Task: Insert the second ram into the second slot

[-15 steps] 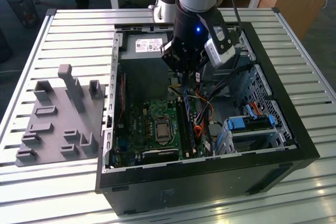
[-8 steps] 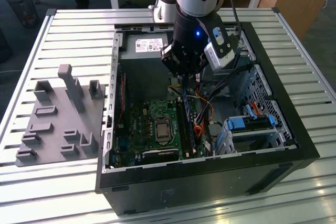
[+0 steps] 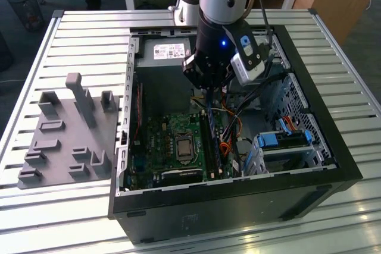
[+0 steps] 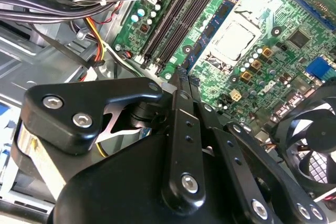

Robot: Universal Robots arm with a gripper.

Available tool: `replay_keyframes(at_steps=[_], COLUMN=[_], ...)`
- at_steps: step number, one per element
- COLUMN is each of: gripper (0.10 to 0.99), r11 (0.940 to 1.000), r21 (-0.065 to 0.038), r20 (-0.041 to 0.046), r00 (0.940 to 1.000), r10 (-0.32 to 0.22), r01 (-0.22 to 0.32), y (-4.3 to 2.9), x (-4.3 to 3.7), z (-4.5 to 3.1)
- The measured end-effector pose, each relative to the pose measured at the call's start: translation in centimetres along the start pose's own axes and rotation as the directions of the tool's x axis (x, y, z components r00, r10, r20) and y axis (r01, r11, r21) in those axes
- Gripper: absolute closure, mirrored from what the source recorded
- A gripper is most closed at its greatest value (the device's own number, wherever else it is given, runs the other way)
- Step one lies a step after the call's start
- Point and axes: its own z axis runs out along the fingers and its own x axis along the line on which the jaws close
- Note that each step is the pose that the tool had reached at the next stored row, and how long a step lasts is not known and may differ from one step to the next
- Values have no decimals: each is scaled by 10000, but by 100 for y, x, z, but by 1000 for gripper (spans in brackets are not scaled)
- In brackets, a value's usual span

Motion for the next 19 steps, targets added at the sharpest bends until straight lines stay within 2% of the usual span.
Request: replay_keyframes(at_steps=[19], gripper=[973], r11=[10000], r21=[1], r20=[0], r00=[10000], r10=[-1], r01=[1], y=[-10], x=[0], z=[92])
